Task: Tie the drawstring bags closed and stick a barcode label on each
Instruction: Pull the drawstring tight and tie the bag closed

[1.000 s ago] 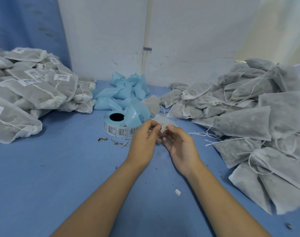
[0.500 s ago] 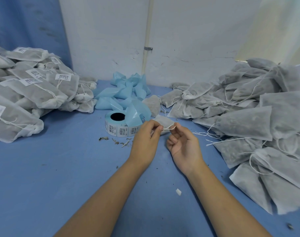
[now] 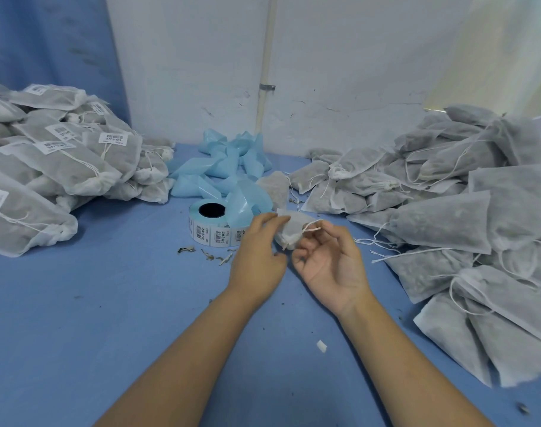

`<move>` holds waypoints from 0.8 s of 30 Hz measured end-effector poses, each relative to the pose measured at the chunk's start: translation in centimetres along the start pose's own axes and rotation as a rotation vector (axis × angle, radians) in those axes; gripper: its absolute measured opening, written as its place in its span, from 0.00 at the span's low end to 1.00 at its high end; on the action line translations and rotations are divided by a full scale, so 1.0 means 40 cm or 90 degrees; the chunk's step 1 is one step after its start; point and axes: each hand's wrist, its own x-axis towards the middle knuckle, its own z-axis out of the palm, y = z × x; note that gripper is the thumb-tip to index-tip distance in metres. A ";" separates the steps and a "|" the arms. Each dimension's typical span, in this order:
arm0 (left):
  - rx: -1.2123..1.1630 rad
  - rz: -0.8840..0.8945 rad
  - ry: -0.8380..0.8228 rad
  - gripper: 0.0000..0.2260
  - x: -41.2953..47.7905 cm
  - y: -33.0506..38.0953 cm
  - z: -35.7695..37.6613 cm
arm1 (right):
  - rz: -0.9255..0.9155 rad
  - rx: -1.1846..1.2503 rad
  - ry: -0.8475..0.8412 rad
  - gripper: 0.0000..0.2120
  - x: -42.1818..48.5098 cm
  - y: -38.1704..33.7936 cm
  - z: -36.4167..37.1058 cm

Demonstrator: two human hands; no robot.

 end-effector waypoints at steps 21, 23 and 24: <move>-0.259 -0.075 0.374 0.12 0.003 0.013 -0.030 | -0.177 -0.323 0.132 0.08 -0.005 0.029 0.014; -0.287 -0.093 0.361 0.11 0.004 0.010 -0.031 | -0.167 -0.315 0.124 0.07 -0.004 0.030 0.014; -0.310 -0.097 0.347 0.11 0.004 0.011 -0.031 | -0.160 -0.314 0.129 0.06 -0.003 0.030 0.013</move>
